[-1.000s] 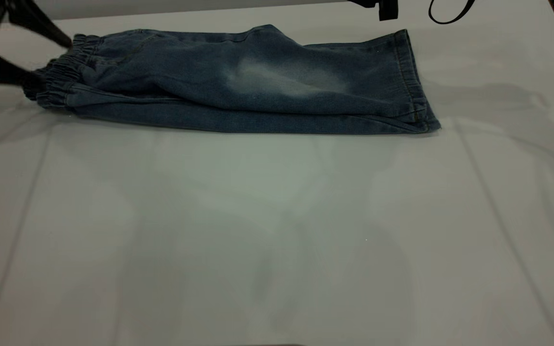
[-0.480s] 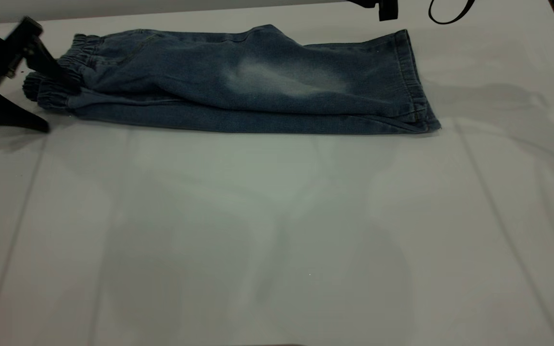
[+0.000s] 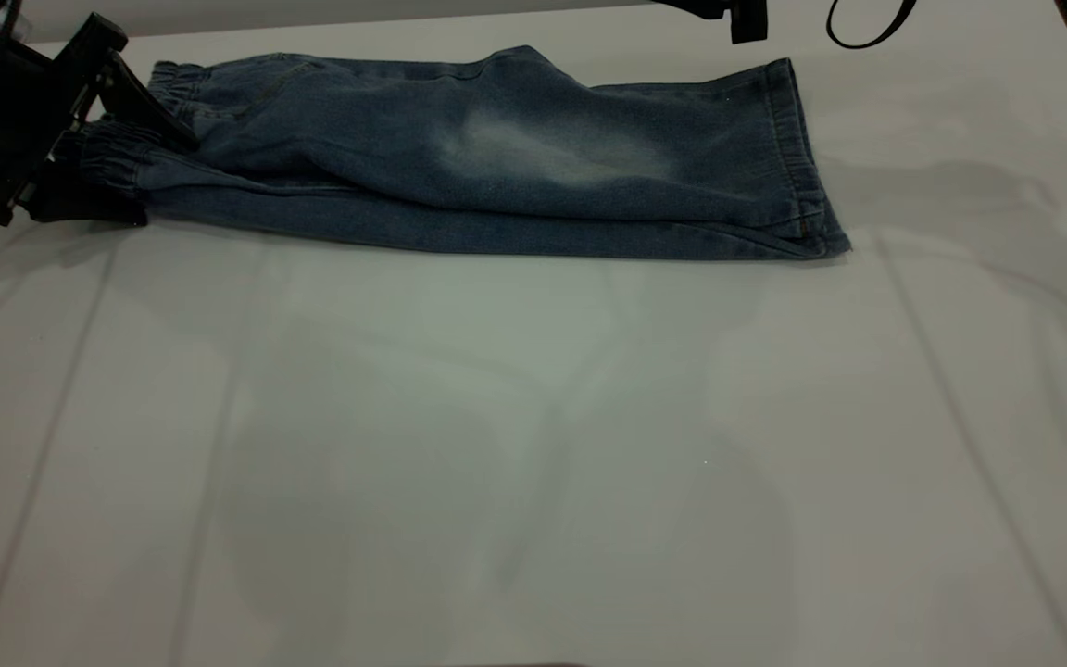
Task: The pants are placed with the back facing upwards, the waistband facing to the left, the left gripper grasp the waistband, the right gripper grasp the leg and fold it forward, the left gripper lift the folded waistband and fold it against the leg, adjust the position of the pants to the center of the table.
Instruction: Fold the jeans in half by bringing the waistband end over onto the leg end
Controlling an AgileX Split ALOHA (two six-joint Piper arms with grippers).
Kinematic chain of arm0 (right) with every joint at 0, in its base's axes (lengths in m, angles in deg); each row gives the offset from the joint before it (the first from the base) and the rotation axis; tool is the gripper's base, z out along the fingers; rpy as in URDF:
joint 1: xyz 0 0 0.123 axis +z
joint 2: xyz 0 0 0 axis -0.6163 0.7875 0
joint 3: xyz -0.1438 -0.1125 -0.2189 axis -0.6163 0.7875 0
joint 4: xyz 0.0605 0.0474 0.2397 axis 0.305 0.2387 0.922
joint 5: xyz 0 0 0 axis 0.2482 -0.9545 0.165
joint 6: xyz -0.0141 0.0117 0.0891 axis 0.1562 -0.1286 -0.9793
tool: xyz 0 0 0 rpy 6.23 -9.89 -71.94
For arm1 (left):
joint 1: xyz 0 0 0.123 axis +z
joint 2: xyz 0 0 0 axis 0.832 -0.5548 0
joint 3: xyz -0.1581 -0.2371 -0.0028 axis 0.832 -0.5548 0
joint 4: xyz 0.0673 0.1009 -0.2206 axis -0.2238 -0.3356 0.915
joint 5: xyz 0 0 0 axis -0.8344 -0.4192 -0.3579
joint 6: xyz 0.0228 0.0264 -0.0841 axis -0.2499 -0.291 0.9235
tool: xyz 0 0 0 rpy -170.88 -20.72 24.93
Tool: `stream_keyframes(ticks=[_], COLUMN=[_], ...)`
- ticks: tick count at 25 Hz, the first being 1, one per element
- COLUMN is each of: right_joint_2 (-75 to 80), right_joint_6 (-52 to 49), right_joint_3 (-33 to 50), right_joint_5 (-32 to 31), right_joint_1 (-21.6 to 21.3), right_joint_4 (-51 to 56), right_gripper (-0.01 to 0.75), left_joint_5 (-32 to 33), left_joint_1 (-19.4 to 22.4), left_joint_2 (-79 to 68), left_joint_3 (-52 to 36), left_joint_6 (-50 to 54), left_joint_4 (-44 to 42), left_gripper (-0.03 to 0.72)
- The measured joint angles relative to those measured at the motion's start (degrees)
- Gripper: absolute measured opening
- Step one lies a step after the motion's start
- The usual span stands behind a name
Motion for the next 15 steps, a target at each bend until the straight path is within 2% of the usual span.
stream_keyframes(ticks=[3, 5, 6, 9, 10, 13, 15], right_joint_2=[0.0, 0.0, 0.0, 0.0, 0.0, 0.0, 0.0], right_joint_6=[0.0, 0.19, 0.36, 0.98, 1.18, 1.29, 1.09], right_joint_3=[0.0, 0.0, 0.0, 0.0, 0.0, -0.04, -0.04], right_joint_5=[0.0, 0.0, 0.0, 0.0, 0.0, 1.12, 5.15], right_joint_1=[0.0, 0.0, 0.0, 0.0, 0.11, 0.79, 1.87], right_joint_4=[0.0, -0.11, -0.11, -0.44, -0.7, -2.42, -3.71], right_gripper=[0.47, 0.47, 0.47, 0.47, 0.47, 0.47, 0.47], left_joint_5=[-1.35, -2.81, -3.66, -5.88, -6.7, -8.28, -8.3], left_joint_1=[0.0, -0.19, -0.36, -1.64, -2.24, -4.04, -5.26], left_joint_2=[0.0, 0.0, -0.07, -0.37, -0.38, 0.31, 1.63], left_joint_3=[0.0, 0.0, 0.0, 0.0, 0.0, -0.06, -0.06], left_joint_6=[0.65, 1.48, 1.54, 1.38, 1.14, -1.06, -3.42], left_joint_4=[0.12, 0.12, 0.12, -0.01, -0.05, -0.05, -0.61], left_gripper=[0.552, 0.486, 0.437, 0.165, 0.114, 0.089, 0.088])
